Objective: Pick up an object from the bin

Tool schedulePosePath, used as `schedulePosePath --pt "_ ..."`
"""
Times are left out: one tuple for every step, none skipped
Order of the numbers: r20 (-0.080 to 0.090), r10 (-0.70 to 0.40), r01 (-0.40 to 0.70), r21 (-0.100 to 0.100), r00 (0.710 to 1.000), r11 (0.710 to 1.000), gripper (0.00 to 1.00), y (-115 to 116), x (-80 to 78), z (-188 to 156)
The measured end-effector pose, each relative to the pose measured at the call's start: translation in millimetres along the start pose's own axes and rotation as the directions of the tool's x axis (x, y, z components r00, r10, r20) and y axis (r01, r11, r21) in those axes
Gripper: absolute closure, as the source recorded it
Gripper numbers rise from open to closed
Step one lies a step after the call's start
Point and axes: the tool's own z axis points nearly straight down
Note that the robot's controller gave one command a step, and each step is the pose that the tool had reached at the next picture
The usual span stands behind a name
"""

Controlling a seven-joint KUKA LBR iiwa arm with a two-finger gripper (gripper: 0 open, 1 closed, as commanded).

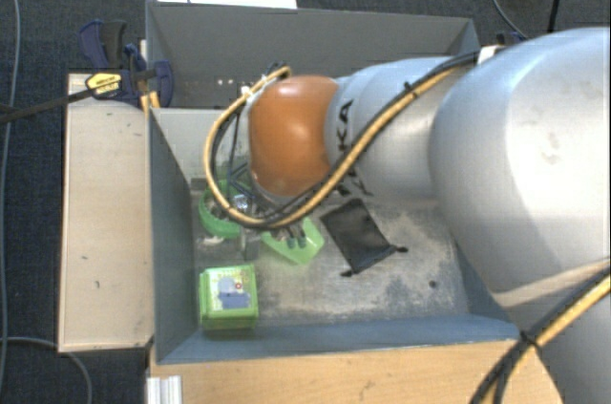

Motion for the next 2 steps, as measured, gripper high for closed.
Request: schedulePosePath --pt "0.000 0.001 -0.001 0.000 1.000 1.000 1.00 0 0.0 0" --pt "-0.010 -0.030 0.030 0.001 0.999 1.000 1.00 -7 3.2 -38"
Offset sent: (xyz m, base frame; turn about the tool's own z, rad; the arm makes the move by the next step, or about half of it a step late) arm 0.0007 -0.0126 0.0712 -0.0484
